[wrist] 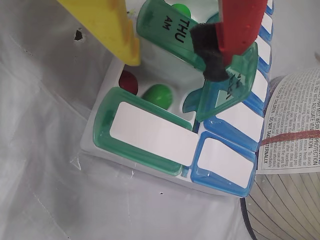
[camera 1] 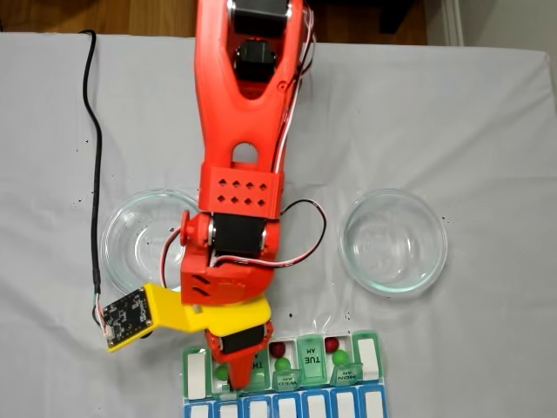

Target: Sort medicines into box.

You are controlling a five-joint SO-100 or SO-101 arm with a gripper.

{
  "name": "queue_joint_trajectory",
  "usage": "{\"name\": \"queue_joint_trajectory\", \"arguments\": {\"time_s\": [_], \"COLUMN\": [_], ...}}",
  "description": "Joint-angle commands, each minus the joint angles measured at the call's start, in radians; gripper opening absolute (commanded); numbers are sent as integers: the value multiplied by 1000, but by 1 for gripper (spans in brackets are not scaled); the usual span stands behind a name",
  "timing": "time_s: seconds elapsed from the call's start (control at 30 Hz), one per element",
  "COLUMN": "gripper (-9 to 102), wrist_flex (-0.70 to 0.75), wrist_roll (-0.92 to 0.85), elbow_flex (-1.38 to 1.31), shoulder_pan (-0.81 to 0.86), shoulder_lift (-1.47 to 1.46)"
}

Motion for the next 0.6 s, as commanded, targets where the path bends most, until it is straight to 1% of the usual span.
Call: {"name": "queue_joint_trajectory", "arguments": {"time_s": [0.0, 0.07, 0.17, 0.23, 0.3, 0.47, 0.57], "gripper": [25, 24, 17, 7, 0, 0, 0], "wrist_flex": [8, 11, 21, 80, 129, 199, 160], "wrist_roll": [-8, -9, -2, 17, 25, 72, 121], "elbow_flex": [-46, -44, -38, -44, -43, -15, 23], "shoulder_pan": [-6, -2, -2, -11, -21, -100, -169], "shoulder_lift": [112, 141, 222, 295, 370, 532, 591]}}
